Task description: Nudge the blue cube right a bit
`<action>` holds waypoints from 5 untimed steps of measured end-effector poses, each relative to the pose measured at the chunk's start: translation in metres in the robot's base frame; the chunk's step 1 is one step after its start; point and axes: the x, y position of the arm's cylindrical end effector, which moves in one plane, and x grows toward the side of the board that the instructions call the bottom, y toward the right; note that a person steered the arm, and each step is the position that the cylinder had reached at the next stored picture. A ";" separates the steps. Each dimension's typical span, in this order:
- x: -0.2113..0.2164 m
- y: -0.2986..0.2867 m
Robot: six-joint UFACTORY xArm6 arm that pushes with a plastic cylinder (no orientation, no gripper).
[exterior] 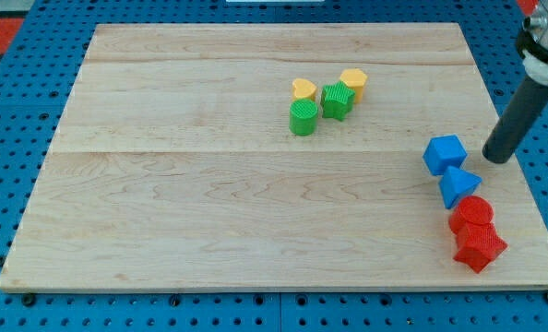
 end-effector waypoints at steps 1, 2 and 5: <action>-0.018 -0.114; -0.049 -0.233; -0.066 -0.305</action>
